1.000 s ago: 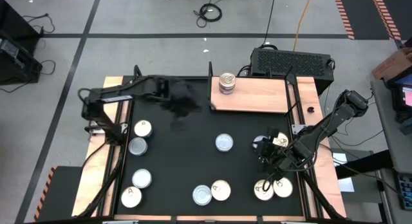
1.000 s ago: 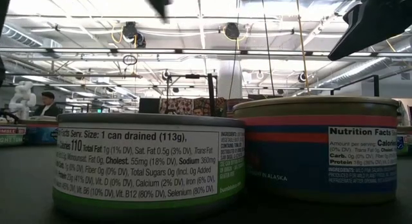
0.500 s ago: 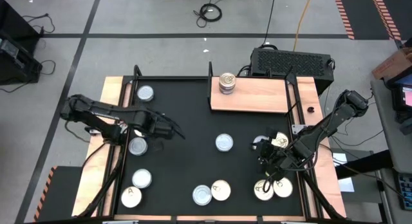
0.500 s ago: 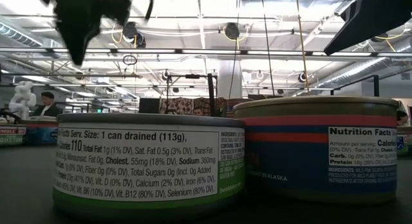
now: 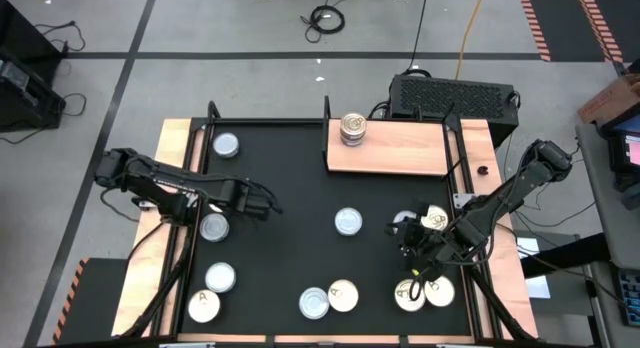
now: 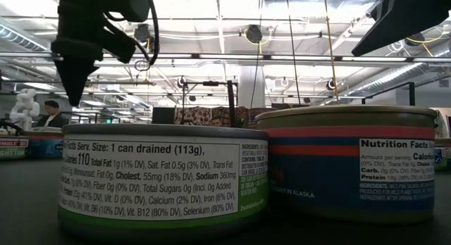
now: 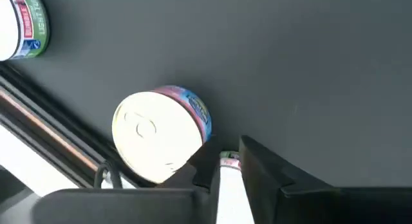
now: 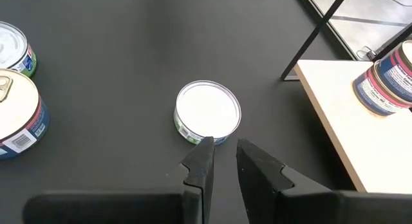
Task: Stack canned seafood by type on shelf
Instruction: Put the blue-pink tuna can aligned with the other blue-pink tuna can on the shelf
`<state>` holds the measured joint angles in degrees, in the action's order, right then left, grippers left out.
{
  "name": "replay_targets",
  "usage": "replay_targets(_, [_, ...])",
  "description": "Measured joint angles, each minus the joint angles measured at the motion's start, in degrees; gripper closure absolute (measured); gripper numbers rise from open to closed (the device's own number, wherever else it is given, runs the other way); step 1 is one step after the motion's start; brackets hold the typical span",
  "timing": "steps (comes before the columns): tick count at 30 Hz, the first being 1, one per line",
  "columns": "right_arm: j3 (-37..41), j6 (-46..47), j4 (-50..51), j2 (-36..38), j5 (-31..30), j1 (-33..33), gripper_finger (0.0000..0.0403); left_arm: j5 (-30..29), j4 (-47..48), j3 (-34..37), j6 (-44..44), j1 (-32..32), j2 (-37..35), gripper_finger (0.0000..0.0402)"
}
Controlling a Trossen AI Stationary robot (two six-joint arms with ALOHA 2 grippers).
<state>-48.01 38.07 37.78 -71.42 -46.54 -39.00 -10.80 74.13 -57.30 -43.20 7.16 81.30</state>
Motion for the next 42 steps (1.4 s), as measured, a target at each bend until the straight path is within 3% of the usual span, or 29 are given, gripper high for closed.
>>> replay_targets(4, [1.0, 0.5, -2.9, -0.4, -3.4, 0.0, 0.0342, -0.6, -2.2, 0.0, 0.0, 0.0, 0.0, 0.0286])
replay_targets(7, [5.5, -3.7, -15.6, -1.8, -10.1, 0.4, 0.0342, -1.0, -3.3, 0.0, 0.0, -0.1, 0.0, 0.026])
replay_targets(9, [8.6, -11.8, -26.8, -3.3, -10.3, 1.9, 0.0342, -1.4, -3.2, 0.0, -1.3, -0.1, 0.0, 0.0253])
replay_targets(12, [12.1, -23.4, -44.0, -4.7, -4.1, 4.8, 0.0342, -1.5, -3.2, 0.0, -2.9, 0.9, 0.0, 0.0251])
replay_targets(15, [14.3, -31.5, -60.9, -6.1, 10.1, 9.0, 0.0346, -1.6, -3.4, 0.0, -3.2, 1.8, 0.0, 0.0251])
replay_targets(18, [14.6, -34.2, -69.8, -8.8, 20.4, 13.3, 0.0359, -3.8, -3.4, 1.0, -5.5, 2.1, 0.0, 0.0251])
replay_targets(23, [14.7, -33.3, -73.6, -13.3, 22.8, 18.8, 0.0398, -3.1, -3.3, 5.7, -9.2, 2.2, 0.0, 0.0251])
replay_targets(42, [14.7, -32.6, -71.0, -14.4, 24.5, 19.9, 0.0402, -6.7, -4.2, 8.0, -16.1, 2.2, 1.3, 0.0251])
